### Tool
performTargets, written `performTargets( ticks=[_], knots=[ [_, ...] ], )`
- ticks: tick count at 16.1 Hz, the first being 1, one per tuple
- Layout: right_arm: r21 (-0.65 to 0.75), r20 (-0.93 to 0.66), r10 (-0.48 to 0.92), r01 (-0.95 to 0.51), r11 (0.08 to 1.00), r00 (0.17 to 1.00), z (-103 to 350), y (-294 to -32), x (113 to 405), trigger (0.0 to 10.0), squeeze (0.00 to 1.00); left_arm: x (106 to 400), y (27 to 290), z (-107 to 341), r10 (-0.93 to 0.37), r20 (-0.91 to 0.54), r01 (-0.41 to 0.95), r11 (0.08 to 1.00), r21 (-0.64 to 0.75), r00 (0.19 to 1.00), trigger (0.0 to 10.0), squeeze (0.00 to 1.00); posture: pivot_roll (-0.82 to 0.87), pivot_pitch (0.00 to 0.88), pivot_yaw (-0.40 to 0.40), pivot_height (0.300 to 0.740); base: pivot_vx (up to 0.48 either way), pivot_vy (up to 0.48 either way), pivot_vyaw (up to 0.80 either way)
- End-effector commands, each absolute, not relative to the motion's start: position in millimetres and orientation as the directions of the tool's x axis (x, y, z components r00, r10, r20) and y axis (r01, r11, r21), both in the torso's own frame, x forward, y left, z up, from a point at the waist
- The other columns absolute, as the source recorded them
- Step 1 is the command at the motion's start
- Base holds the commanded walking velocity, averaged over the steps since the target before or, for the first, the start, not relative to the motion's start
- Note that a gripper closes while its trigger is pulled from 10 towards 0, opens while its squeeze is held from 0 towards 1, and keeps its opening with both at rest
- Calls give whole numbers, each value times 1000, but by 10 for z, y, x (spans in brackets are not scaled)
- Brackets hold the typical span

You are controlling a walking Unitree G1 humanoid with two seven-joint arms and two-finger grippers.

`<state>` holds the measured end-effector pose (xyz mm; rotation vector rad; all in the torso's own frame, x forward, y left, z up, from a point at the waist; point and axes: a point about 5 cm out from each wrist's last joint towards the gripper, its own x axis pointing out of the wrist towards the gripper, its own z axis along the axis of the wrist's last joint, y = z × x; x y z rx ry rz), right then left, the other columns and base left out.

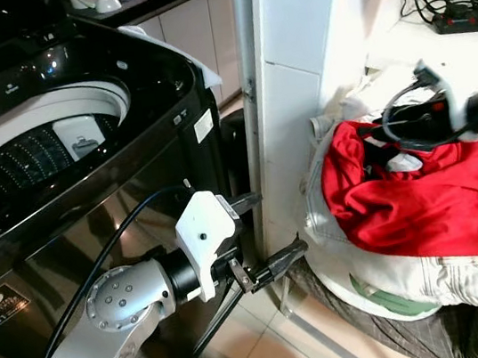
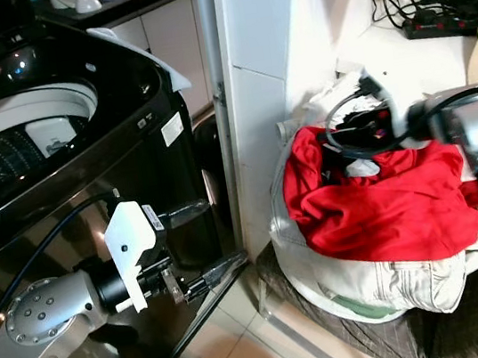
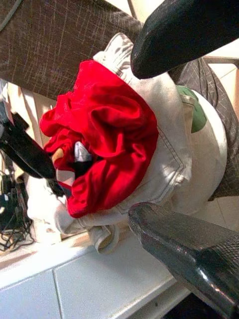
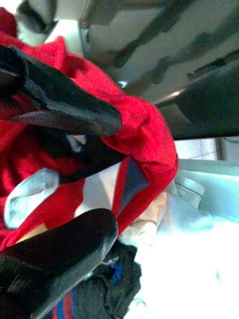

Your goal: Clothes washing

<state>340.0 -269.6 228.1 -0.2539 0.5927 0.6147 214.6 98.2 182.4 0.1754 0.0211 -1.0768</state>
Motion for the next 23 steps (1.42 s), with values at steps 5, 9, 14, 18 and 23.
performTargets(
  ticks=[5, 9, 14, 18, 23],
  knots=[
    [-72, -727, 464, -728, 682, 506, 2134, -2787, 3198, 10000, 0, 2121, 994, 1846, -878, -104, 881, 453, 133, 467, 10000, 0, -22, 0, 13, 740, 0, 0, 0],
    [-150, -773, 352, -691, 707, 528, 1832, -2793, 3336, 10000, 0, 2138, 979, 1851, -885, -103, 888, 440, 132, 454, 10000, 0, -27, 3, 25, 740, 0, 0, 0],
    [-230, -724, 282, -607, 761, 629, 1740, -2714, 3568, 10000, 0, 2114, 915, 1847, -902, -108, 906, 406, 122, 419, 10000, 0, -10, 10, 21, 740, 0, 0, 0],
    [-258, -696, 284, -598, 758, 660, 1903, -2702, 3663, 10000, 0, 2122, 911, 1875, -899, -97, 902, 413, 127, 426, 10000, 0, -2, 7, 17, 740, 0, 0, 0],
    [-324, -695, 186, -533, 781, 695, 1744, -2751, 3694, 10000, 0, 2146, 911, 1864, -899, -101, 902, 414, 125, 427, 10000, 0, -3, 7, 24, 740, 0, 0, 0]
  ],
)
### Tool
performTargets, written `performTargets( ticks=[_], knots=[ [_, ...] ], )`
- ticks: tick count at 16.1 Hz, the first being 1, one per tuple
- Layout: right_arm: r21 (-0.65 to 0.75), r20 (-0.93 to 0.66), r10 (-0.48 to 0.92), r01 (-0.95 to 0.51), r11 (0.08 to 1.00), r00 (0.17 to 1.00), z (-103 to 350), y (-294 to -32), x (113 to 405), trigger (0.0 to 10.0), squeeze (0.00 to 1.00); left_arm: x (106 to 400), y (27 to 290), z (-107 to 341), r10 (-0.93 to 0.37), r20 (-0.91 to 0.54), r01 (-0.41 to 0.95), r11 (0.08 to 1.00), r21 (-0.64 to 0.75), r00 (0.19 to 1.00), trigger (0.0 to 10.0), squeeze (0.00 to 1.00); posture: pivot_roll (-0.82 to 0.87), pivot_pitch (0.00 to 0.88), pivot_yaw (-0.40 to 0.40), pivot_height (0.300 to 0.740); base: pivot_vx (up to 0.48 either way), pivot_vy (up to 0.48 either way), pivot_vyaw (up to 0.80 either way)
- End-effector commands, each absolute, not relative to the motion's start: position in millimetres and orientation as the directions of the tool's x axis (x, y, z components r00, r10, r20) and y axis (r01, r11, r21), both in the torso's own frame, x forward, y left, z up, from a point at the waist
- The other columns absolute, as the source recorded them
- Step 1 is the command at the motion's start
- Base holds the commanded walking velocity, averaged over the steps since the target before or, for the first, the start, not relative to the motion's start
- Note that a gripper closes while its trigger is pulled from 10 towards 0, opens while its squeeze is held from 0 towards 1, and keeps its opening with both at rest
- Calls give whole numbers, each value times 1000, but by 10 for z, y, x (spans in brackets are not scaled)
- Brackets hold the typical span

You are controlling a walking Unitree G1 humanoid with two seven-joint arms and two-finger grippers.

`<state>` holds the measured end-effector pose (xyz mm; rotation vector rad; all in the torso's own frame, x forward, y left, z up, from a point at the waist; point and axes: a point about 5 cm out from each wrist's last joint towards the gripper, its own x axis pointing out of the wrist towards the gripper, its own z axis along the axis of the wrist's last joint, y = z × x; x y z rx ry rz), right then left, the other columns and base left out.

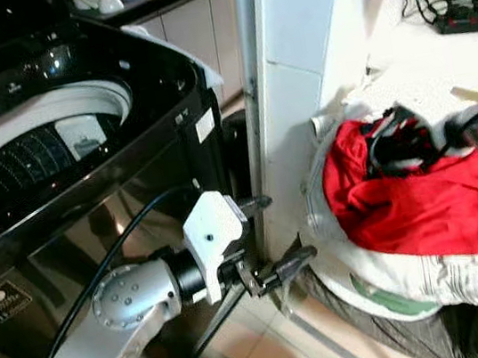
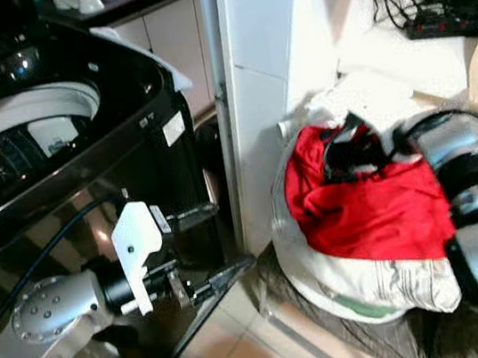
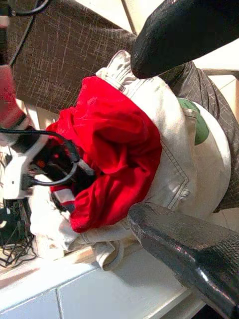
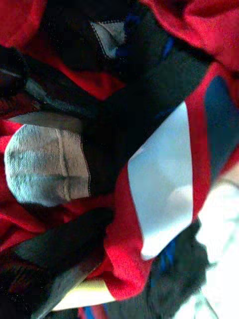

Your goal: Clothes washing

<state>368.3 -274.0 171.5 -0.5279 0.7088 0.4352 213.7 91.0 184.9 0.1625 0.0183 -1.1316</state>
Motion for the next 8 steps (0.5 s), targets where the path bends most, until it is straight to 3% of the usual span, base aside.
performTargets(
  ticks=[1, 7, 8],
  knots=[
    [-324, -695, 186, -534, 781, 695, 1738, -2746, 3694, 10000, 0, 2148, 912, 1865, -899, -101, 902, 414, 125, 427, 10000, 0, -3, 7, 24, 740, 0, 0, 0],
    [-275, -676, 283, -588, 761, 681, 1603, -2612, 3701, 10000, 0, 2157, 906, 1873, -898, -99, 901, 415, 131, 428, 10000, 0, -6, 7, 24, 740, 0, 0, 0],
    [-265, -694, 282, -599, 755, 662, 1576, -2620, 3684, 9059, 0, 2161, 909, 1875, -897, -98, 899, 417, 131, 430, 10000, 0, -4, 5, 21, 740, 0, 0, 0]
  ],
)
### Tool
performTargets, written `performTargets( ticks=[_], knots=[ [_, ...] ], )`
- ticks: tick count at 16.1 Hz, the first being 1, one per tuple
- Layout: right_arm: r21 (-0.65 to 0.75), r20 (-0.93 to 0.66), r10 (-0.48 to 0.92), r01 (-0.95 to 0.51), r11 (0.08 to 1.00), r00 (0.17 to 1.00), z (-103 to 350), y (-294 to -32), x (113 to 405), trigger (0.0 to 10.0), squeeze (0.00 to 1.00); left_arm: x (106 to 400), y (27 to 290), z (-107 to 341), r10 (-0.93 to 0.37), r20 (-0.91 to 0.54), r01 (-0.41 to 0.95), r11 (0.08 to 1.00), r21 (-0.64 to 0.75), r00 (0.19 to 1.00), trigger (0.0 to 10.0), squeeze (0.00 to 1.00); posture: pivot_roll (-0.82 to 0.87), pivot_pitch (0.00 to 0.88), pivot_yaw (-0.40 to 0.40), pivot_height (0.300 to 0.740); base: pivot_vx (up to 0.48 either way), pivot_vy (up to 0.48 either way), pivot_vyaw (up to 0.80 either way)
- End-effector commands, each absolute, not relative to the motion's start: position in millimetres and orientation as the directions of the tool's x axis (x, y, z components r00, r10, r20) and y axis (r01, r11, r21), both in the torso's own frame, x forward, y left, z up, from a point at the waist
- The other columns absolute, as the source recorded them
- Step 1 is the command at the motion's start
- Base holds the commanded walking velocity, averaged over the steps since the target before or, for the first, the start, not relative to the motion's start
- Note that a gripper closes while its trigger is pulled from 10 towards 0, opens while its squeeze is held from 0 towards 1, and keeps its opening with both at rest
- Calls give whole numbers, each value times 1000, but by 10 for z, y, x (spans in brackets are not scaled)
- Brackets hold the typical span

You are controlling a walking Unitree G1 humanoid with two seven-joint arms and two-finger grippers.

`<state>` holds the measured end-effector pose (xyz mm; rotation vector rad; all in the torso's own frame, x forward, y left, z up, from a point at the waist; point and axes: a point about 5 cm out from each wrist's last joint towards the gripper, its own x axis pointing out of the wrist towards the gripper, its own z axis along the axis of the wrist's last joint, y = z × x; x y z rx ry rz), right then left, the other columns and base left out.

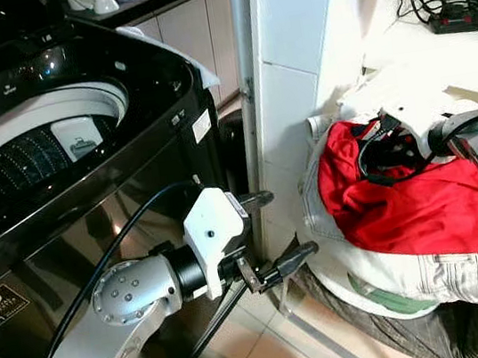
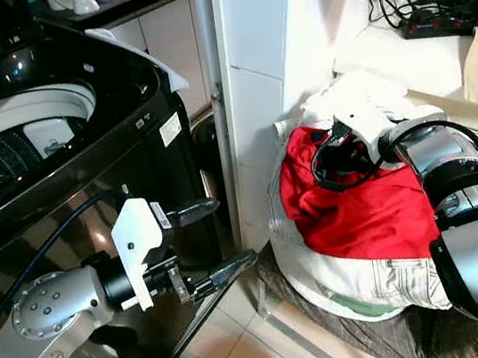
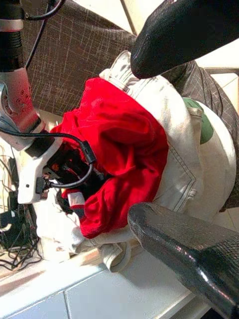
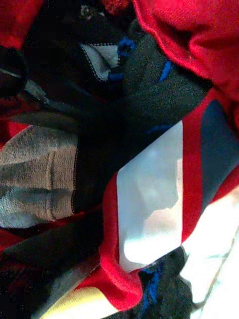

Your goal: Clothes washing

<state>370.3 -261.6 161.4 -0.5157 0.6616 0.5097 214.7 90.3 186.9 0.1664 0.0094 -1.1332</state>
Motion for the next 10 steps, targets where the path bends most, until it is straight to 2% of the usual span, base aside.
performTargets(
  ticks=[1, 2, 3, 4, 10],
  knots=[
    [-273, -716, 261, -604, 749, 647, 1546, -2648, 3665, 3569, 0, 2159, 912, 1870, -897, -99, 900, 417, 131, 430, 10000, 0, -6, 5, 21, 740, 0, 0, 0],
    [-280, -721, 253, -605, 745, 645, 1538, -2658, 3661, 3569, 0, 2156, 912, 1868, -897, -100, 900, 416, 131, 430, 10000, 0, -6, 5, 21, 740, 0, 0, 0],
    [-293, -718, 240, -596, 748, 653, 1534, -2672, 3663, 2275, 0, 2160, 909, 1868, -898, -100, 900, 415, 131, 429, 10000, 0, -7, 3, 23, 740, 0, 0, 0],
    [-287, -709, 242, -585, 759, 662, 1546, -2673, 3671, 0, 0, 2169, 906, 1871, -898, -99, 900, 416, 132, 429, 10000, 0, -7, 3, 23, 740, 0, 0, 0],
    [-275, -703, 248, -576, 770, 667, 1584, -2691, 3679, 0, 0, 2175, 905, 1873, -895, -97, 896, 422, 134, 436, 10000, 0, -7, 2, 20, 740, 0, 0, 0]
  ],
)
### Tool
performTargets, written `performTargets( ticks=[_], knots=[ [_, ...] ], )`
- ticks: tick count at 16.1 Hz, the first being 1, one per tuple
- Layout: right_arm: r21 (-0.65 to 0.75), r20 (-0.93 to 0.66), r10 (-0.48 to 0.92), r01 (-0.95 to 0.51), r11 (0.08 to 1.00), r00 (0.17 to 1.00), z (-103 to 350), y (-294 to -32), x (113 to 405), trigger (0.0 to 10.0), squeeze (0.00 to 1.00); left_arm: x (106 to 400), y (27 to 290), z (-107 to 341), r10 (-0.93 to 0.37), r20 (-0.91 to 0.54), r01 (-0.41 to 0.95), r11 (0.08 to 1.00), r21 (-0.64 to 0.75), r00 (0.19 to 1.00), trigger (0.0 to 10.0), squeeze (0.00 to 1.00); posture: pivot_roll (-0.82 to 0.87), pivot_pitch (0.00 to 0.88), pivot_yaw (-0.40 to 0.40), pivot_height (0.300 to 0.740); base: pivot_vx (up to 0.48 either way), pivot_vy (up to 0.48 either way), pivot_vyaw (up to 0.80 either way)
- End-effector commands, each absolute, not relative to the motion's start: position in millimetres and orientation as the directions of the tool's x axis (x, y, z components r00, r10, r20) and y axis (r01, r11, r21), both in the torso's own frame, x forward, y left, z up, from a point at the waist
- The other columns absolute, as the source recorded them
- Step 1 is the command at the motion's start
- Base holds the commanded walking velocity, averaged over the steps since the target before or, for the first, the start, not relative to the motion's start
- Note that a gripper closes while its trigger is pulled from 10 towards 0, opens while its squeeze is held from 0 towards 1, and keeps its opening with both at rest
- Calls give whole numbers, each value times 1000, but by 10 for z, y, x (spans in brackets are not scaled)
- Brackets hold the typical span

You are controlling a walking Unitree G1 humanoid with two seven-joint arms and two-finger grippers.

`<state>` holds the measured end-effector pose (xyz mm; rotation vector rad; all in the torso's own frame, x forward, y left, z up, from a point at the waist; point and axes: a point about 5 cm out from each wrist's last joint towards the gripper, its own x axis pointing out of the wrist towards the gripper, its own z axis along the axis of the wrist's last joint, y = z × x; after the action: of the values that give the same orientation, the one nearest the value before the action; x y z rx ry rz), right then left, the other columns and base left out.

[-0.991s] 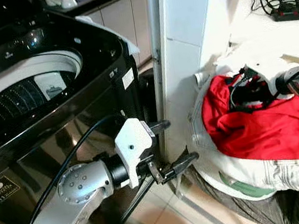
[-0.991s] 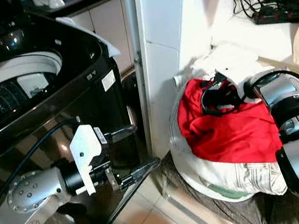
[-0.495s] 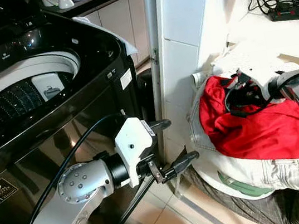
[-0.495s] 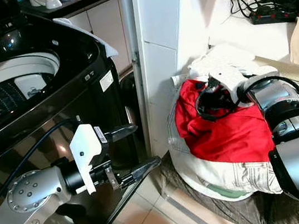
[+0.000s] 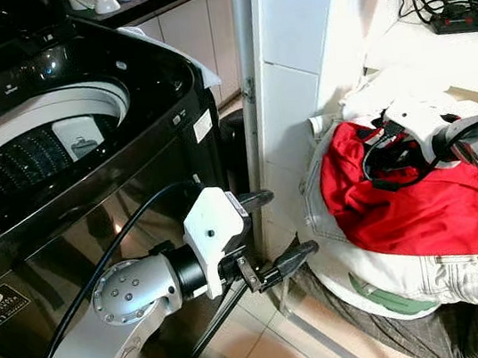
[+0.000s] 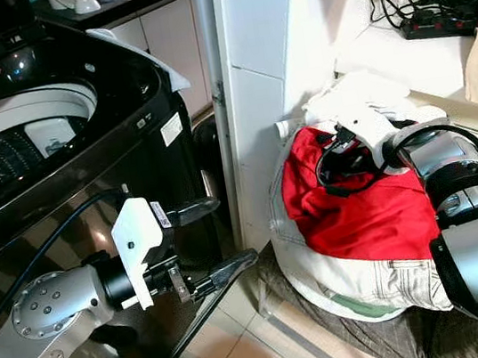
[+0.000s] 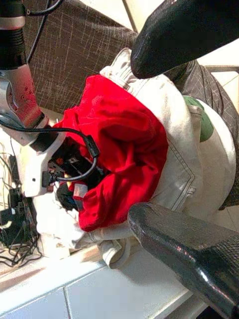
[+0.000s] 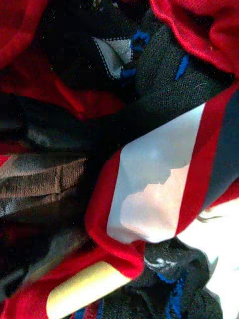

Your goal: Clothes washing

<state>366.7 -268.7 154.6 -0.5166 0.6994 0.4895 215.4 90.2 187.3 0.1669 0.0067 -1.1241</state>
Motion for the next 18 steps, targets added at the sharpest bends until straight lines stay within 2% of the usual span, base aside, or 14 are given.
performTargets(
  ticks=[1, 10, 14, 16, 18],
  knots=[
    [-269, -696, 254, -572, 775, 672, 1593, -2688, 3684, 0, 0, 2176, 906, 1874, -894, -97, 896, 423, 135, 437, 10000, 0, -8, 2, 20, 740, 0, 0, 0],
    [-231, -695, 282, -576, 784, 661, 1619, -2729, 3662, 0, 0, 2176, 902, 1872, -895, -94, 896, 423, 134, 436, 10000, 0, -14, 0, 23, 740, 0, 0, 0],
    [-114, -681, 404, -634, 765, 611, 1763, -2764, 3624, 0, 0, 2166, 914, 1866, -893, -94, 894, 428, 134, 441, 10000, 0, -16, 0, 21, 740, 0, 0, 0],
    [-60, -628, 506, -686, 725, 591, 2033, -2848, 3590, 0, 0, 2155, 919, 1864, -893, -94, 894, 428, 132, 441, 10000, 0, -20, 0, 22, 740, 0, 0, 0],
    [-43, -586, 551, -702, 711, 594, 2226, -2907, 3569, 0, 0, 2154, 923, 1863, -893, -94, 894, 427, 132, 440, 10000, 0, -25, 0, 24, 740, 0, 0, 0]
  ],
)
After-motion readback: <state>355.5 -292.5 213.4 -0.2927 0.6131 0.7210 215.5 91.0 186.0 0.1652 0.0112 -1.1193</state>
